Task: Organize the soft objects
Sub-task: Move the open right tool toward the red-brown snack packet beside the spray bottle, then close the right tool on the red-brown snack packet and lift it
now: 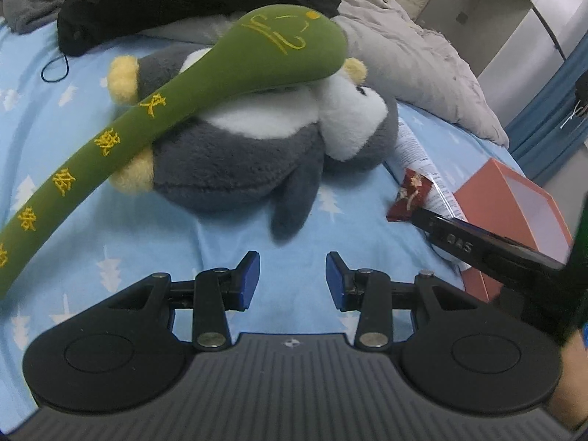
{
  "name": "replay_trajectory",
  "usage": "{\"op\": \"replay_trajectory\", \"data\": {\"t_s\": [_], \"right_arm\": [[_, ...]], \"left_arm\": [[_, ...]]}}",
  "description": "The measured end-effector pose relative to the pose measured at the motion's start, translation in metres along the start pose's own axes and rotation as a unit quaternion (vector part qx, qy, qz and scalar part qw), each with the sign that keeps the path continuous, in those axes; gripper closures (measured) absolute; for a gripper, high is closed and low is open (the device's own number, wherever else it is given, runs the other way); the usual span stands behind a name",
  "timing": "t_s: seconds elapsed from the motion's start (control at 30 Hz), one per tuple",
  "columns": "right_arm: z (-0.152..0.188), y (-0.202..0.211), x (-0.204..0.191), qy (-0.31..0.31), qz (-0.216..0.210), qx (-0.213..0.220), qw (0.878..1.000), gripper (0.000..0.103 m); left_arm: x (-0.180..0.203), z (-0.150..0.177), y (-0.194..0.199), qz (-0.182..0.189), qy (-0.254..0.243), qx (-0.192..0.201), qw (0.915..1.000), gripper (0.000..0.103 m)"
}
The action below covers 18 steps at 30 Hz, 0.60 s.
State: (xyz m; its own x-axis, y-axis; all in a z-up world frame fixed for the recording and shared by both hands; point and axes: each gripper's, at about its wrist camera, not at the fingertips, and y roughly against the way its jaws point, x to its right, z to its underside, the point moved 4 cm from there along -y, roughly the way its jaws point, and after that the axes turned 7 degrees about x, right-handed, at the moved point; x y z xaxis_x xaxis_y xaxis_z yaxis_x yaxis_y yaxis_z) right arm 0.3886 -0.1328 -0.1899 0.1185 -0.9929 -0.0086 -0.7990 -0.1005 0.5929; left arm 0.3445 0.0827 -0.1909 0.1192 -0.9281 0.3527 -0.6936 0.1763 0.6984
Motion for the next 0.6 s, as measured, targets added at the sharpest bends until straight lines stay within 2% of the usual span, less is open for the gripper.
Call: {"op": "replay_trajectory", "data": {"t_s": [0.4,0.6], "right_arm": [[0.002,-0.045,-0.006,0.006,0.034,-0.001,0.999,0.053],[0.004,-0.056,-0.01,0.017,0.057,-0.009,0.998,0.065]], "left_arm": [[-0.006,0.005,-0.021,0.009,0.015,-0.007,0.9998,0.058],[-0.006,0.004,-0.023,0.007,0.018,-0.006,0.9998,0.058]]}}
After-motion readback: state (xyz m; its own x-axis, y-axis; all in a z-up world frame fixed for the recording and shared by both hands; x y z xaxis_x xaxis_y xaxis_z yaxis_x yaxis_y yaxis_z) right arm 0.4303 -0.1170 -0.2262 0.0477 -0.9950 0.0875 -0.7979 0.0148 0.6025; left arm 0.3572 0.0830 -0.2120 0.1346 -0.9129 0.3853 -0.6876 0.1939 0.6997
